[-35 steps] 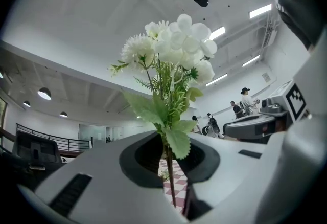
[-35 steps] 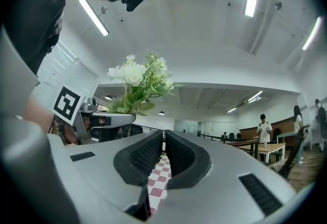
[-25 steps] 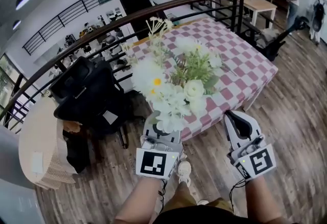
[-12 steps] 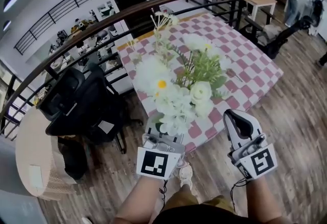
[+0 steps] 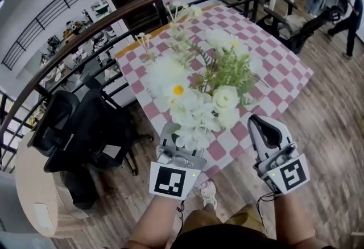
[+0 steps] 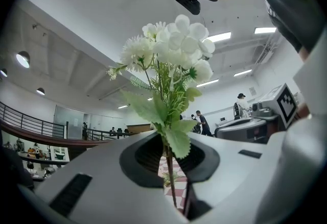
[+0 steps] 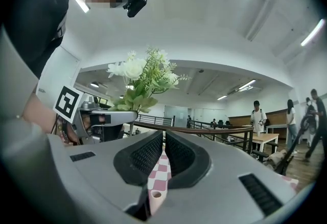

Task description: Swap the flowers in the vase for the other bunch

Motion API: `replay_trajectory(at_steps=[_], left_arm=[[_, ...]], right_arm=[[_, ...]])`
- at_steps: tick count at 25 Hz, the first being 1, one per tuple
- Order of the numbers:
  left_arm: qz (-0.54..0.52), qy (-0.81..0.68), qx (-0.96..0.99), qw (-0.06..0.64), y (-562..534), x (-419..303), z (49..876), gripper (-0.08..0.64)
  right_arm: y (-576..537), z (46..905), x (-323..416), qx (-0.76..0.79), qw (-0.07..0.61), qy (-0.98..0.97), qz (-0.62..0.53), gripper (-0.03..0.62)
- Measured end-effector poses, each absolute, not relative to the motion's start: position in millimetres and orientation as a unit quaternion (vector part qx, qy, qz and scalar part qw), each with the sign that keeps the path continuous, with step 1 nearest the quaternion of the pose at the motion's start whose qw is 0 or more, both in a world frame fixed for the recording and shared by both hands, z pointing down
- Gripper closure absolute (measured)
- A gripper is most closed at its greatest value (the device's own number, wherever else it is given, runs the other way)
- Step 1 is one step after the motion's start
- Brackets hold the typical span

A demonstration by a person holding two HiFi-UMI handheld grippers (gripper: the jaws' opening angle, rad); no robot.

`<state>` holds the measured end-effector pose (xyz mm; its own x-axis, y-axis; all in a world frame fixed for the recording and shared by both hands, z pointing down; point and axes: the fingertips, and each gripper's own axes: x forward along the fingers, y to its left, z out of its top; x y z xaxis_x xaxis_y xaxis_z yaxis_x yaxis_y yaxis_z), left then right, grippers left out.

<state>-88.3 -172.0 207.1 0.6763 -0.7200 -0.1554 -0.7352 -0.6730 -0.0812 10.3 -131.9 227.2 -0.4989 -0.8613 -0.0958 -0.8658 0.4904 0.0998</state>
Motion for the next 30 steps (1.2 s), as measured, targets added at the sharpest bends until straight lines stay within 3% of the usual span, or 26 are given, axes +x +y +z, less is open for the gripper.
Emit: replay_trajectory(at_steps=[8,30], left_arm=[[0.054,0.38,-0.922,0.049,-191,-74,223,0.511],[0.017,0.413,-0.91,0.025,-218,-37,267,0.511]], right_arm=[[-150,242,21,-0.519,-0.008,0.853,0.058,0.551],[-204,277,49,-0.471,0.01,0.882,0.014,0.551]])
